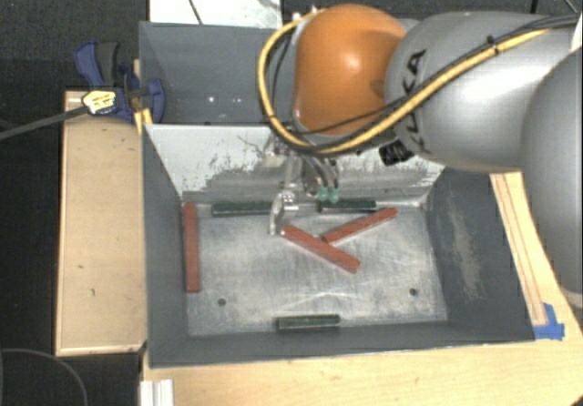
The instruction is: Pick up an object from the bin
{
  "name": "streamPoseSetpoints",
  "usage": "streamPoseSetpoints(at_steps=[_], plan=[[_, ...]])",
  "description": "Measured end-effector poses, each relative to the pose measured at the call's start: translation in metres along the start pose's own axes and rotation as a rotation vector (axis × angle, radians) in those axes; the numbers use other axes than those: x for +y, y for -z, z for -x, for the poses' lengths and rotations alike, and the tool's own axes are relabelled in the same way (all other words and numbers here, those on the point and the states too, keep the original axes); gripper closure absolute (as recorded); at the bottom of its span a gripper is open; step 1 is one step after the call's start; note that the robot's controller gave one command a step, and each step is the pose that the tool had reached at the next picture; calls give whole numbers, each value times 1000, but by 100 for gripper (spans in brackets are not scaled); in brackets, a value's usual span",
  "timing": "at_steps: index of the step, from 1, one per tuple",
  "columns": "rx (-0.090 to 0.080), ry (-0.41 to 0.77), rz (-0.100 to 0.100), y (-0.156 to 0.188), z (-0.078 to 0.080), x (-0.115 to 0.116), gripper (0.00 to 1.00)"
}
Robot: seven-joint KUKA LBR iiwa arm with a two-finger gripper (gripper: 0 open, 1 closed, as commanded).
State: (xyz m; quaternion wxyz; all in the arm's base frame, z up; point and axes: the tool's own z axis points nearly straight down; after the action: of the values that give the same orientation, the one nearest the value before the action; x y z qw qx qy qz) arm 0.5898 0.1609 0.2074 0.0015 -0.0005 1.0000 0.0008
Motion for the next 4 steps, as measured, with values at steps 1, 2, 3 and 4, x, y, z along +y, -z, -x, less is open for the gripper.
streamPoseSetpoints(at_steps=[1,2,3,4], plan=[[-6,2,2,-52,-2,-39,0],[6,-18,-2,-84,-14,-83,0],[-6,49,1,-132,4,-64,100],[-6,44,1,-132,4,-64,100]])
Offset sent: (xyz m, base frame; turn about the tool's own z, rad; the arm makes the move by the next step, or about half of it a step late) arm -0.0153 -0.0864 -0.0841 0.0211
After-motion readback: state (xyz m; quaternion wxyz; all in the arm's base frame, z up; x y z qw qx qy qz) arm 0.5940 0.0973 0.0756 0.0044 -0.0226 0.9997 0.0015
